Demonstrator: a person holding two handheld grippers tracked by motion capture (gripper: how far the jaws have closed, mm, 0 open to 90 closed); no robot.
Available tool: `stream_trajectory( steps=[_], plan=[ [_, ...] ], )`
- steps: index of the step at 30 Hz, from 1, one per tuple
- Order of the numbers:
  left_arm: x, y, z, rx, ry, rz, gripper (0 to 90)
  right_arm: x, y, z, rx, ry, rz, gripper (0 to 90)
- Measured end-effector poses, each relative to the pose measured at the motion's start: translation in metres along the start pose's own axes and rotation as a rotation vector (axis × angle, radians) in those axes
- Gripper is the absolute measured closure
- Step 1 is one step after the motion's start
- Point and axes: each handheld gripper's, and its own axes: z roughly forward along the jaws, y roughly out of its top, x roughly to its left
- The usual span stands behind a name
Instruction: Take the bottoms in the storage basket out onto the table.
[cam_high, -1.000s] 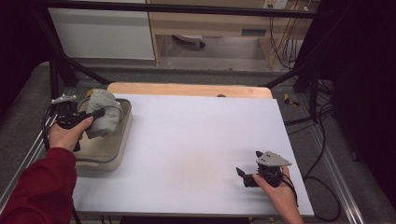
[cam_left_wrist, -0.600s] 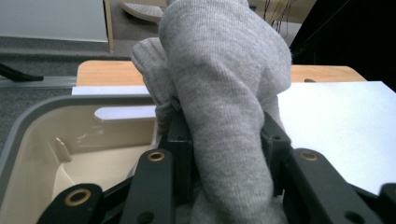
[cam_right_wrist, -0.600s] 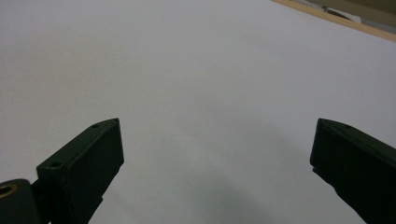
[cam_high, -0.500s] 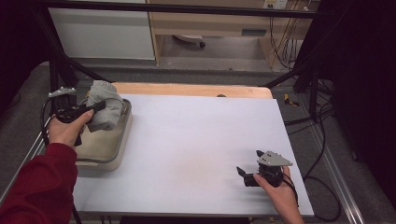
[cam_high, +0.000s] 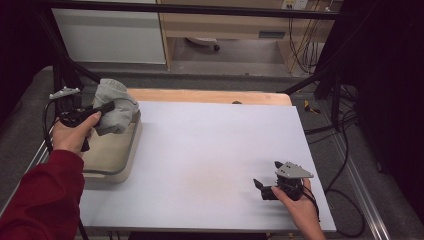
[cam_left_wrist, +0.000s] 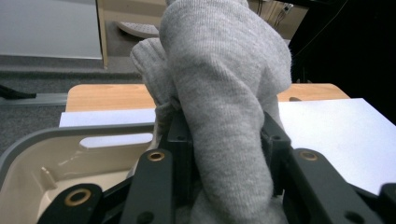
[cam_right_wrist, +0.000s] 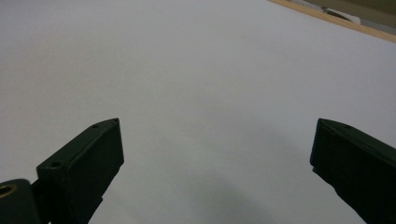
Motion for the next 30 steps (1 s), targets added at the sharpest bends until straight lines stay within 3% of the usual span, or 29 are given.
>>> stream_trajectory(
  steps=[14, 30],
  plan=[
    [-0.025, 0.019, 0.002, -0.027, -0.040, 0.036, 64.4, -0.001, 0.000, -0.001, -0.001, 0.000, 0.004, 3.1],
    [-0.047, 0.019, 0.020, -0.009, -0.083, 0.057, 64.3, -0.001, 0.000, -0.001, -0.001, -0.002, 0.007, 3.1]
  ],
)
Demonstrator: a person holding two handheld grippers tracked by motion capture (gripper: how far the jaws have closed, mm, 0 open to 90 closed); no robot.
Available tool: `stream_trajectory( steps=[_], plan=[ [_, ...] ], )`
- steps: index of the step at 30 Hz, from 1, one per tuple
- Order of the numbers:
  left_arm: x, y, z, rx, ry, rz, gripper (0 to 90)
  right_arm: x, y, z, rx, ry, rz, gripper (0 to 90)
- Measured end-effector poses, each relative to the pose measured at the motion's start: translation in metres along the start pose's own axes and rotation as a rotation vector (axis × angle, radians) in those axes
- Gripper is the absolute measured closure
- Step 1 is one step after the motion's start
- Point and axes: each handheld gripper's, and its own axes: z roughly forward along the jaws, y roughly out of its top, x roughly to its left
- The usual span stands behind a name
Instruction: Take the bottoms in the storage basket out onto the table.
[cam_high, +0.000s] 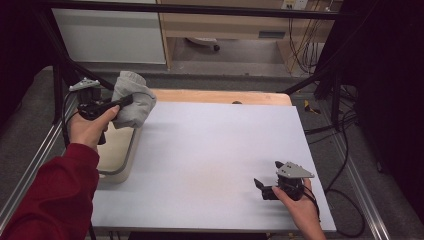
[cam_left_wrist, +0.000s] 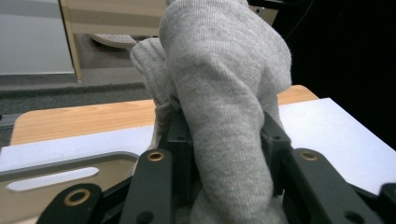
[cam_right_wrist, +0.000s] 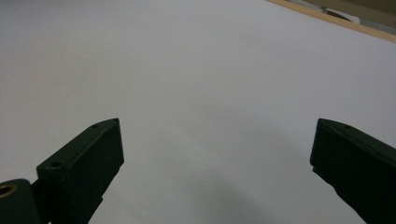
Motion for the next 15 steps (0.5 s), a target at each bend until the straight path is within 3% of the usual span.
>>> stream_trajectory(
  steps=[15],
  plan=[
    [-0.020, -0.009, 0.038, 0.058, -0.028, 0.017, 64.3, -0.001, 0.000, -0.001, -0.006, 0.004, 0.004, 3.1]
  ],
)
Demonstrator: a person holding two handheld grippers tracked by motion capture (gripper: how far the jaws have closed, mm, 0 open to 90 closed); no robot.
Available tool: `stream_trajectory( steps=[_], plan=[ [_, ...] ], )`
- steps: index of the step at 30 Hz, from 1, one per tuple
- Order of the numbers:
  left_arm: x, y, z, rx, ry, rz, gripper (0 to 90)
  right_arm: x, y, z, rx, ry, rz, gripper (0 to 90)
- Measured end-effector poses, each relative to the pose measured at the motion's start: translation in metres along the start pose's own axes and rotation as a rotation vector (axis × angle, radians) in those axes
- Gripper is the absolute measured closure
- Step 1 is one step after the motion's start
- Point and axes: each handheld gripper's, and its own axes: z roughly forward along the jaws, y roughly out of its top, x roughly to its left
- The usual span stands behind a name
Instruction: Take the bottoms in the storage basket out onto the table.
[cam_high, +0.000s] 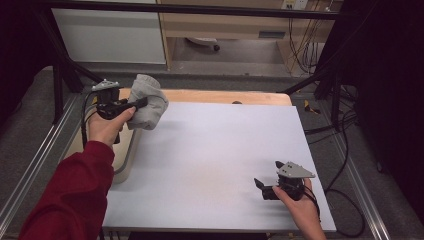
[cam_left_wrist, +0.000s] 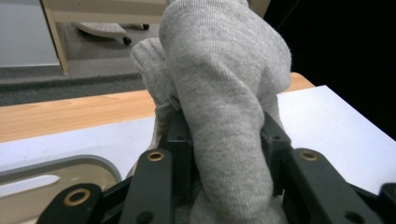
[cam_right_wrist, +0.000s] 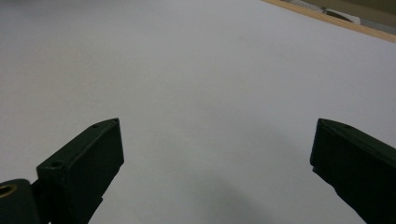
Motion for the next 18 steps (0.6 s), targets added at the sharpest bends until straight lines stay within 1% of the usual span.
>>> stream_trajectory(
  steps=[4, 8, 14, 18],
  plan=[
    [-0.007, -0.008, 0.013, 0.024, -0.013, 0.010, 64.3, 0.000, 0.000, 0.000, -0.003, 0.002, 0.004, 3.0],
    [-0.014, -0.017, 0.026, 0.039, -0.040, 0.010, 64.3, 0.001, 0.000, 0.000, -0.002, 0.007, 0.003, 3.0],
    [-0.028, -0.029, 0.045, 0.087, -0.049, 0.030, 64.2, 0.000, 0.001, 0.000, -0.007, 0.010, 0.004, 3.0],
    [-0.038, -0.033, 0.054, 0.103, -0.064, 0.045, 64.2, 0.000, 0.001, 0.000, -0.008, 0.011, 0.004, 3.0]
  ],
)
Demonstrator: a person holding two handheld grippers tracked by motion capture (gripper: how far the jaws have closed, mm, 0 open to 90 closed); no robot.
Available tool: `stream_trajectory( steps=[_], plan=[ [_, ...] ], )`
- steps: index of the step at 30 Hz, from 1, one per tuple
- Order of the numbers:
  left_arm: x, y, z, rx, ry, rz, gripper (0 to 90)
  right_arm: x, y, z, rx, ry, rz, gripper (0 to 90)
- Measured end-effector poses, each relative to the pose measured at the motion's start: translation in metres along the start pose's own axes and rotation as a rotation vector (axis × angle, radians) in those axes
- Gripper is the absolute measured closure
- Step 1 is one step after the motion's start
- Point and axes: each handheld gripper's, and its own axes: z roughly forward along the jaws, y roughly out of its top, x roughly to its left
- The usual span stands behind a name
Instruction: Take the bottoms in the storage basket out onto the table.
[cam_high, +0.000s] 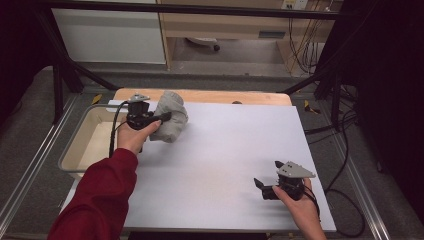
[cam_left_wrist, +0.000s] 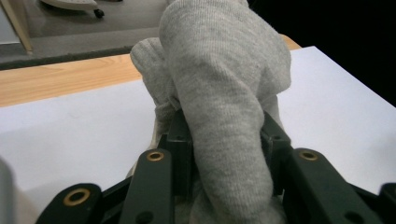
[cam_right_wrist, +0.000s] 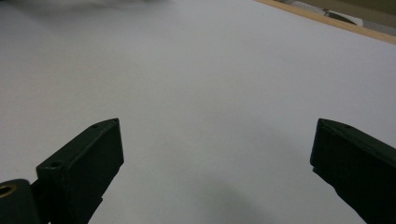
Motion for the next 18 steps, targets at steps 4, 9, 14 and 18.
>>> stream_trajectory(
  steps=[4, 9, 14, 18],
  plan=[
    [-0.007, -0.004, 0.008, 0.011, -0.008, 0.010, 64.1, 0.000, 0.000, 0.001, 0.002, 0.003, 0.002, 2.8],
    [-0.014, -0.015, 0.017, 0.026, -0.032, -0.005, 64.0, 0.000, 0.000, 0.001, 0.005, 0.003, 0.005, 2.7],
    [-0.019, -0.021, 0.024, 0.039, -0.038, 0.000, 63.9, 0.000, 0.000, 0.001, 0.005, 0.004, 0.004, 2.7],
    [-0.023, -0.022, 0.026, 0.043, -0.042, 0.002, 63.8, 0.000, 0.000, 0.002, 0.011, 0.005, 0.002, 2.9]
  ],
)
